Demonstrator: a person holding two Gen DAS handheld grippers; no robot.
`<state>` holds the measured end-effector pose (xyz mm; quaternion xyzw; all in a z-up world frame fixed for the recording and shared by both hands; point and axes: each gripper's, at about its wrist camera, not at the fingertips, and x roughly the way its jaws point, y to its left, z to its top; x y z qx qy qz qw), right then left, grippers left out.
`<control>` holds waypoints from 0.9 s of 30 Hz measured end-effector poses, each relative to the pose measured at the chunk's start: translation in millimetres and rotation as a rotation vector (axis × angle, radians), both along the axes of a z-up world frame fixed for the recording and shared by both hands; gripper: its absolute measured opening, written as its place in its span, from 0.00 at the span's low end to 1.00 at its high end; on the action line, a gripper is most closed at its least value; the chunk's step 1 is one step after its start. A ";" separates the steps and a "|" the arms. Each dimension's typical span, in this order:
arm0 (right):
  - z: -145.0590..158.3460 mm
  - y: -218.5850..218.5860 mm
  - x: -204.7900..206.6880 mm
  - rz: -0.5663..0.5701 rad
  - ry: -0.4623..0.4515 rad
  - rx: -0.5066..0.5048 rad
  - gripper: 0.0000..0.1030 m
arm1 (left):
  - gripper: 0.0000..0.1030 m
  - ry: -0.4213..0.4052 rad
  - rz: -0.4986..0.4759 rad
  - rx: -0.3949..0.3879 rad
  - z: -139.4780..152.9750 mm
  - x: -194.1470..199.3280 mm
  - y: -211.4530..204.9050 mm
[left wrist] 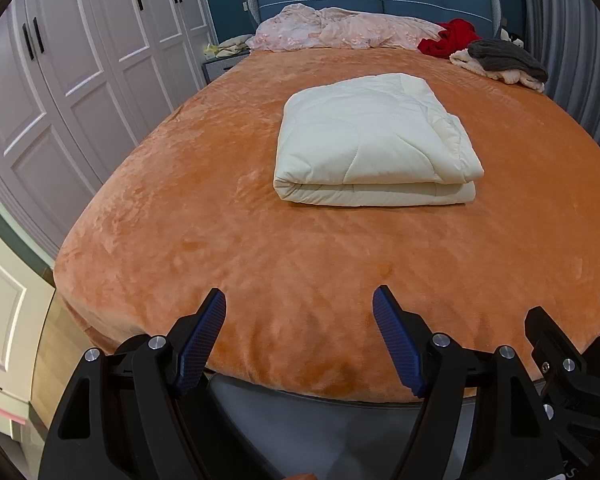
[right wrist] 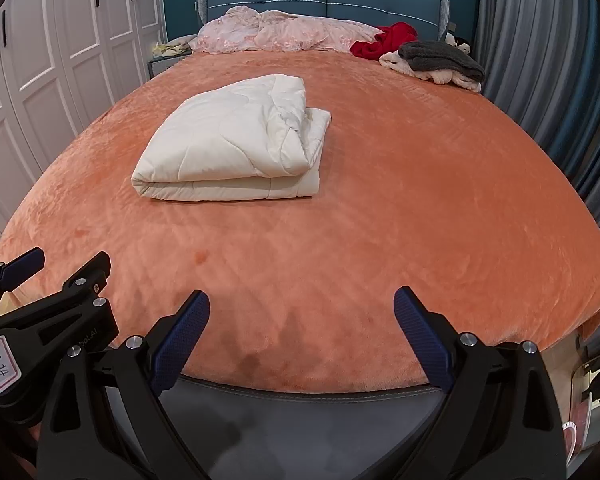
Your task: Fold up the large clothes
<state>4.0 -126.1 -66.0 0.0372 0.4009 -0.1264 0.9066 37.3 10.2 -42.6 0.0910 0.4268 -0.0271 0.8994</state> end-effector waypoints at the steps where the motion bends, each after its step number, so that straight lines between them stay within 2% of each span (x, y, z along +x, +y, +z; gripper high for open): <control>1: 0.0 -0.1 -0.2 0.000 -0.001 0.000 0.88 | 0.70 0.001 0.001 -0.001 0.4 0.2 1.0; 27: 0.0 -1.5 0.1 0.002 0.000 0.000 0.88 | 0.70 -0.001 0.000 0.001 0.1 0.6 4.1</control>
